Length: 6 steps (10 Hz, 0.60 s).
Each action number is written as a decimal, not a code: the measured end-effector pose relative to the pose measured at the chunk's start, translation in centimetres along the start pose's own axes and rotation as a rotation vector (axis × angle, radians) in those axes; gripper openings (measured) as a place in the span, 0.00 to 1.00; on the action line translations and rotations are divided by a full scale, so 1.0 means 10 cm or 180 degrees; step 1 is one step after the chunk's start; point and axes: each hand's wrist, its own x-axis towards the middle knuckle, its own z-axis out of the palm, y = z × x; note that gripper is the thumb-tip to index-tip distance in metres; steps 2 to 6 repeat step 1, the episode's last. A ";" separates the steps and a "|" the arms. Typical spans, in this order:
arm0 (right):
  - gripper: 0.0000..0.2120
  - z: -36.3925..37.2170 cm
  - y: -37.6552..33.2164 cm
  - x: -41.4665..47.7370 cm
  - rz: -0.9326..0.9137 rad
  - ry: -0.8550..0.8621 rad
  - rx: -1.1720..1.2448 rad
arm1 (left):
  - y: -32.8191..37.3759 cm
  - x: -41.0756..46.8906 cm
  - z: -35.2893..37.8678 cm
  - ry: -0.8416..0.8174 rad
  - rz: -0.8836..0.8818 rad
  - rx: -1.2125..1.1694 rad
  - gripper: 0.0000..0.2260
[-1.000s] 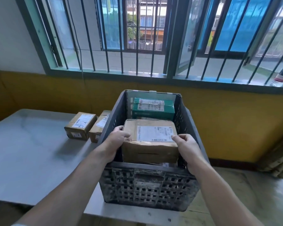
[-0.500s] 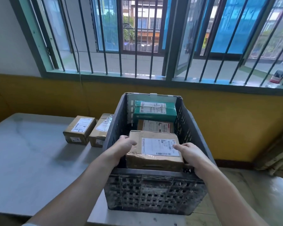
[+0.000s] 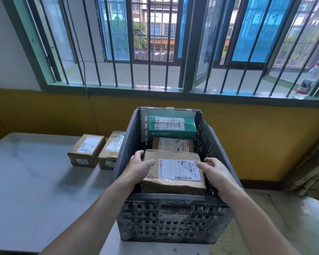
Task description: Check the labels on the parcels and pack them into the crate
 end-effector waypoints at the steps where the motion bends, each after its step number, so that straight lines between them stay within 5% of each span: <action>1: 0.24 -0.04 -0.11 -0.11 -0.0278 0.0123 0.0192 | 0.00 -0.03 0.00 0.0069 0.0136 0.0192 0.28; 6: 0.24 -0.04 -0.11 -0.11 -0.0278 0.0123 0.0192 | 0.00 -0.03 0.00 0.0069 0.0136 0.0192 0.28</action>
